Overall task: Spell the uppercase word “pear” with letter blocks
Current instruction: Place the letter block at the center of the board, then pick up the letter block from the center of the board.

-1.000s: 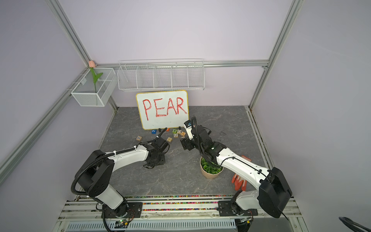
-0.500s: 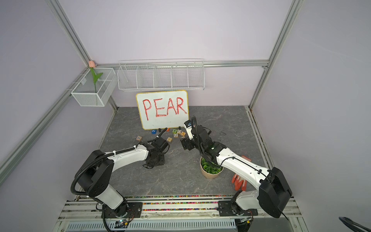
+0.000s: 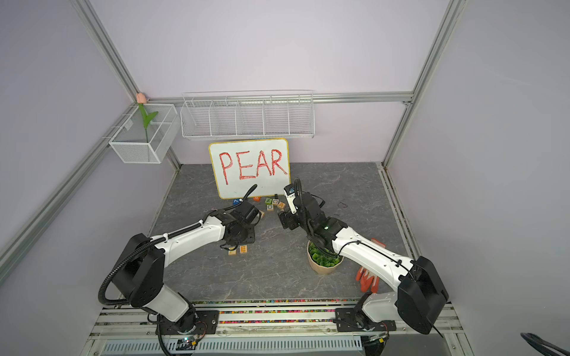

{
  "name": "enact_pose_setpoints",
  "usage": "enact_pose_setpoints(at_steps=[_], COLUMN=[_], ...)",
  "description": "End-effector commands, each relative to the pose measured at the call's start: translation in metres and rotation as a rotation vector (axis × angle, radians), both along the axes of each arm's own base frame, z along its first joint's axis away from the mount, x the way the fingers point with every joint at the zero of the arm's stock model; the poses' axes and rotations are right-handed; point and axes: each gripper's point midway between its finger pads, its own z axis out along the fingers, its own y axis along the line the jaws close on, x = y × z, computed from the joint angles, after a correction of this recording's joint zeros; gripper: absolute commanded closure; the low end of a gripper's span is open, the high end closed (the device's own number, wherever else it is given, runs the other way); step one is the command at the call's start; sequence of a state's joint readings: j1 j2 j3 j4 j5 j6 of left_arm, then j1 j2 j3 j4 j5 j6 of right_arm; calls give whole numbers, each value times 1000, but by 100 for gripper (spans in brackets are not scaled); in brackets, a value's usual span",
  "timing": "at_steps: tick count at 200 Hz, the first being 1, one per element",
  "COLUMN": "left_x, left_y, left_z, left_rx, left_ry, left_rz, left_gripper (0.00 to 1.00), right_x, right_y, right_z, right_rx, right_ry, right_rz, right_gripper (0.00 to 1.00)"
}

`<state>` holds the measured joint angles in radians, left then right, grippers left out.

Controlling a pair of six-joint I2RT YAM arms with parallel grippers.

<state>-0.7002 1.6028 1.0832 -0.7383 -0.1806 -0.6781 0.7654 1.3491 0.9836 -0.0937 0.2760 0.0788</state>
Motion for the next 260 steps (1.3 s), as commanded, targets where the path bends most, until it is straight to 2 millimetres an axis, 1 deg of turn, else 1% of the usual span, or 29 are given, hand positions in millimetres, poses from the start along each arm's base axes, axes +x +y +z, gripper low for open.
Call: enact_pose_setpoints(at_steps=[1,4,5,14,38,62,86,87,89,117,146,167,201,234,260], left_x=[27,32,32,42,69,95,117,118,119,136,146,153,165,170,175], left_y=[-18,-23,-23,-34,-54,-82,-106,-107,-108,-126,-146,-162,-170,-171,-172], left_z=[22,25,23,26,31,34,27,29,26,18,12,10,-3,-16,-20], left_rx=[-14,-22,-18,-24,-8,-50,-78,-82,-78,-86,-128,-159,-130,-93,-80], left_ry=[-87,-99,-94,-108,-119,-160,-198,-204,-203,-255,-286,-313,-317,-304,-306], left_rz=[-79,-93,-99,-131,-148,-185,-237,-238,-245,-306,-380,-439,-469,-485,-487], left_gripper=[50,50,50,49,48,45,44,44,44,44,43,43,44,44,45], right_x=[9,10,10,11,14,13,11,10,10,6,3,2,-1,-3,-4], right_y=[-16,-19,-19,-24,-39,-53,-64,-64,-65,-78,-87,-90,-93,-96,-98], right_z=[12,12,12,14,16,14,15,15,15,15,16,15,12,15,14], right_rx=[-12,-15,-15,-20,-44,-54,-53,-54,-54,-71,-77,-76,-80,-78,-78], right_ry=[-39,-43,-43,-46,-54,-60,-59,-59,-60,-62,-61,-56,-44,-47,-43], right_rz=[-80,-89,-89,-107,-161,-202,-230,-231,-232,-263,-285,-292,-302,-311,-316], right_gripper=[11,11,11,11,11,11,11,11,11,11,11,11,11,11,11])
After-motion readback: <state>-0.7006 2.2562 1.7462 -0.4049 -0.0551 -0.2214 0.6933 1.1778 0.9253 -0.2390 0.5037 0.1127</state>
